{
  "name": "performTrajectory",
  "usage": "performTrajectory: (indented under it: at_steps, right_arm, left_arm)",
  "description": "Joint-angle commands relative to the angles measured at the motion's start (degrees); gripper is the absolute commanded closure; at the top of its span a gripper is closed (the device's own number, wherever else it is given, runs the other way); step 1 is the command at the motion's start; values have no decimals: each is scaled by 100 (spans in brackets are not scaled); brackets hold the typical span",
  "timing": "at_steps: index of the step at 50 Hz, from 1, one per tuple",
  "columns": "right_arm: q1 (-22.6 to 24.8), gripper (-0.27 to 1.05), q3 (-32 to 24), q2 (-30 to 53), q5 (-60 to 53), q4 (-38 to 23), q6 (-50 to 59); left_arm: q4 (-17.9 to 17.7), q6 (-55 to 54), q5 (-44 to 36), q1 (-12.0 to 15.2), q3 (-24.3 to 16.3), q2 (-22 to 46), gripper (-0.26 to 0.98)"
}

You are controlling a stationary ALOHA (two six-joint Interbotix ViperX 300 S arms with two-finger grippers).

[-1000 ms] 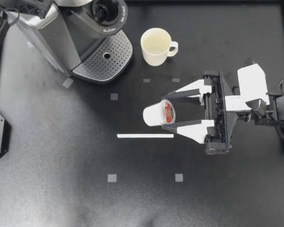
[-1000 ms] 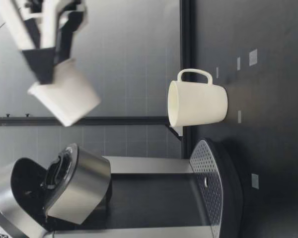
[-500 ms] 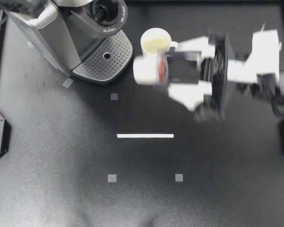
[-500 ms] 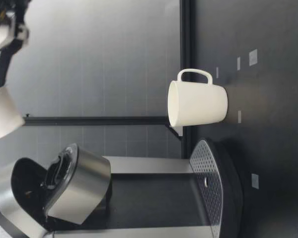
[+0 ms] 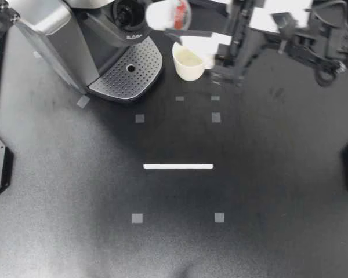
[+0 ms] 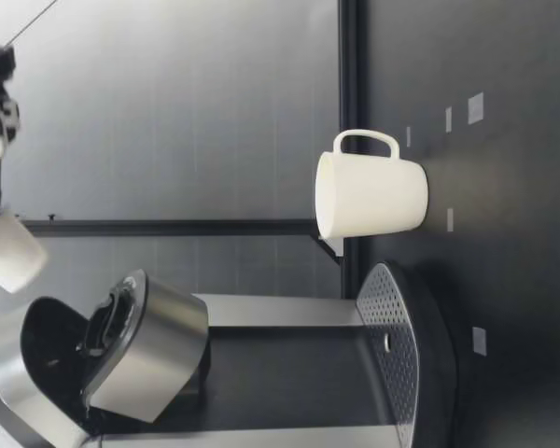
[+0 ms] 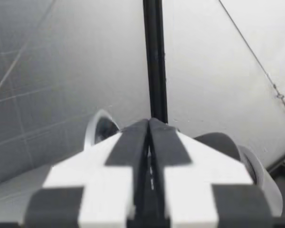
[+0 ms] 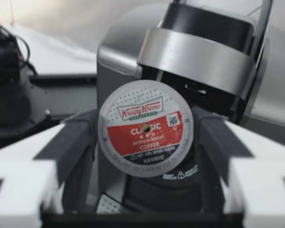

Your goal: Place the coffee capsule inside the capsule container, then place the cup onto the center of the cup tray.

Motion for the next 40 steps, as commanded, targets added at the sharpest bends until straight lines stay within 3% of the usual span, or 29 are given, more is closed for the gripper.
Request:
performTrajectory:
  at_steps: [1, 40]
  right_arm:
    - [-44, 20, -299, 18, 97, -9, -62]
    - [-220, 19, -853, 844, 141, -9, -255]
  left_arm:
    - [26, -9, -9, 18, -70, 0, 62]
    - [26, 35, 0, 18, -26, -18, 62]
